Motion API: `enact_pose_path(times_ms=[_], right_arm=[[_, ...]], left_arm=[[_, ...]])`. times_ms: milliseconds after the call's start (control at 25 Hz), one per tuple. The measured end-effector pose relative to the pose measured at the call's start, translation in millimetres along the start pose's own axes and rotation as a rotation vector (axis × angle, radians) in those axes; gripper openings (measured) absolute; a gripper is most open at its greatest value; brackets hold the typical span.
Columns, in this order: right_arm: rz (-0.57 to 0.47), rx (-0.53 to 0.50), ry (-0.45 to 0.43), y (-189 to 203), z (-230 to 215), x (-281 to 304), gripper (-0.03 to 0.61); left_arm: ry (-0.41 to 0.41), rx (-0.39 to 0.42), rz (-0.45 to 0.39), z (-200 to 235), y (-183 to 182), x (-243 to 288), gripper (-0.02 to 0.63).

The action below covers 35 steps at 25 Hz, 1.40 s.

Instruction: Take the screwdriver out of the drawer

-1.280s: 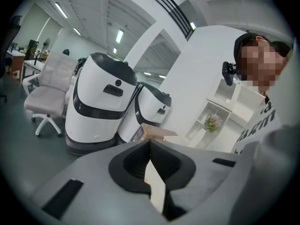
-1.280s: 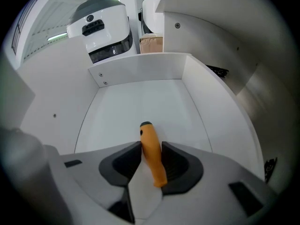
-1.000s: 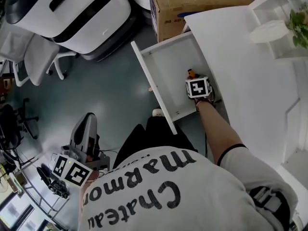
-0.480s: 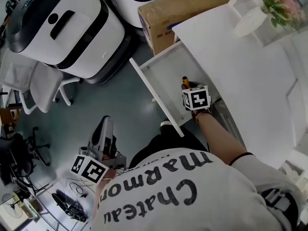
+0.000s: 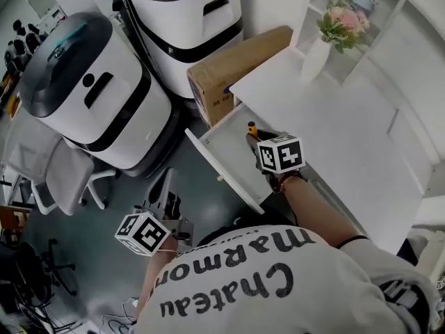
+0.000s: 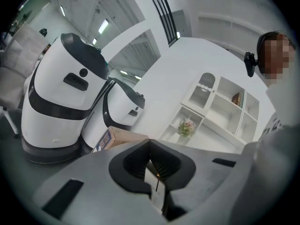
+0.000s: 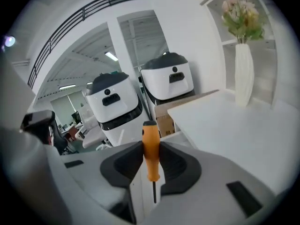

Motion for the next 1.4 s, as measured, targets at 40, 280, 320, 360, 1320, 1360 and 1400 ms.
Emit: enact_pose_path(times_ms=[40, 280, 320, 360, 1320, 1360, 1400], right_arm=[[-0.031, -0.004, 0.006, -11.6, 5.2, -10.5, 0.121], [-0.201, 0.008, 0.053, -46.2, 54.5, -78.0, 0.121], [-0.226, 0.013, 0.057, -48.2, 62.0, -88.3, 0.121], [-0.254, 0.017, 0.064, -50.4, 68.3, -98.1, 0.121], [-0.569, 0.112, 0.140, 16.2, 218.3, -219.4, 0.120], [-0.566, 0.111, 0.145, 21.0, 221.7, -220.6, 0.121], [-0.563, 0.111, 0.149, 25.6, 225.1, -221.2, 0.121]], left_arm=[[0.014, 0.000, -0.002, -0.8, -5.0, 2.4, 0.023], [0.208, 0.036, -0.021, -28.2, -45.6, -10.6, 0.023], [0.242, 0.047, -0.028, -34.2, -52.1, -14.2, 0.023], [0.275, 0.057, -0.037, -40.0, -58.1, -17.1, 0.023], [0.568, 0.148, 0.005, -68.8, -48.7, -138.2, 0.023], [0.574, 0.150, 0.014, -69.1, -45.4, -141.8, 0.023], [0.578, 0.152, 0.022, -69.0, -42.6, -145.2, 0.023]])
Point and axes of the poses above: the fingertips, and each gripper's own axes: x forward along the fingers, z to its left, y out of its underside, the point moved 3 cm from there along -x, backward along the fingers, and after that the axes turned 5 degrees about -y, right-handed, at the moved point
